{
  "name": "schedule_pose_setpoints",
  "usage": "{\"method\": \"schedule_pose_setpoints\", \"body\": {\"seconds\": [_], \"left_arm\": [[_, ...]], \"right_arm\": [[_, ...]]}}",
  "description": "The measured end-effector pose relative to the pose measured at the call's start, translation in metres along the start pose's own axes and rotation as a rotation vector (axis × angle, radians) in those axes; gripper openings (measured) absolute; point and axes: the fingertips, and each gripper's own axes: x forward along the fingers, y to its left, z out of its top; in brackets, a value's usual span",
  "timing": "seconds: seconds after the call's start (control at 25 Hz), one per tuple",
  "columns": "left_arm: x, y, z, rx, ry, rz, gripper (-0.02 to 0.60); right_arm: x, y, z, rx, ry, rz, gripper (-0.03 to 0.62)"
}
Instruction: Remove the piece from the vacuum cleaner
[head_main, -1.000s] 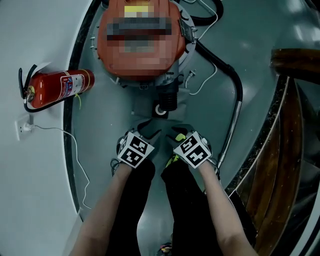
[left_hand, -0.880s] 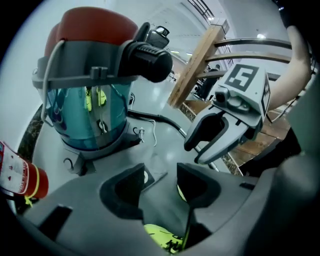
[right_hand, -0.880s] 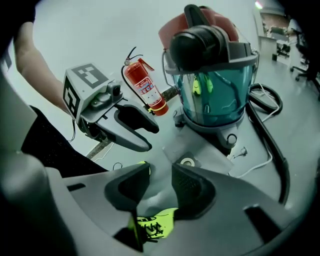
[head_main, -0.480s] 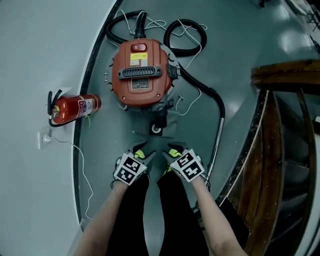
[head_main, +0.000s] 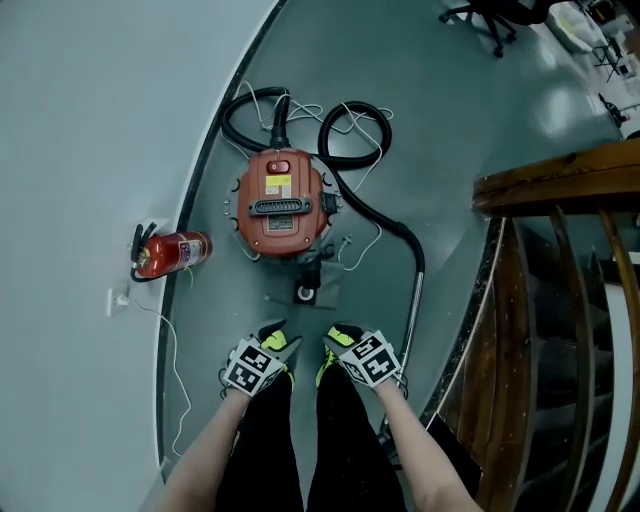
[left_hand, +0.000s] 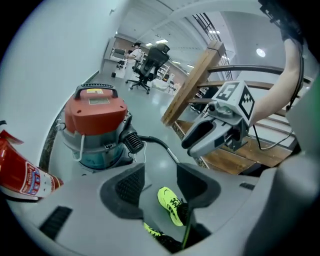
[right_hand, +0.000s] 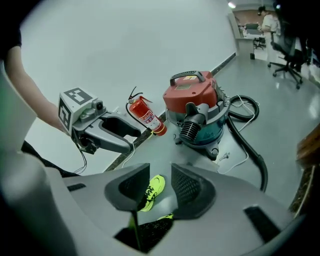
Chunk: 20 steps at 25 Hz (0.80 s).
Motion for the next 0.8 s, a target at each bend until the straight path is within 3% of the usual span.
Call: {"method": "schedule_pose_setpoints", "body": {"seconds": [0.12, 0.28, 0.4, 0.6, 0.8], "left_arm": [[-0.012, -0.005, -0.001, -0.019, 0.029, -0.001, 0.209], [-0.034, -0.02, 0.01, 0.033, 0.064, -0.01, 0.209], [-0.047, -0.027, 0.022, 0.037, 0.053, -0.004, 0.209], [-0.07, -0.035, 0.044, -0.024, 0.017, 0.027, 0.209], [-0.089, -0.049, 0.073, -0.01, -0.002, 0.017, 0.209]], "right_arm": [[-0.014, 0.007, 0.001, 0.029, 0.01, 0.007, 0.147], [-0.04, 0.023, 0.012, 0.019, 0.012, 0.013, 0.146], [-0.054, 0.033, 0.021, 0.009, 0.002, 0.014, 0.146], [-0.078, 0.052, 0.037, 0.002, -0.012, 0.019, 0.146], [-0.102, 0.065, 0.056, -0.011, -0.034, 0.017, 0.139]]}}
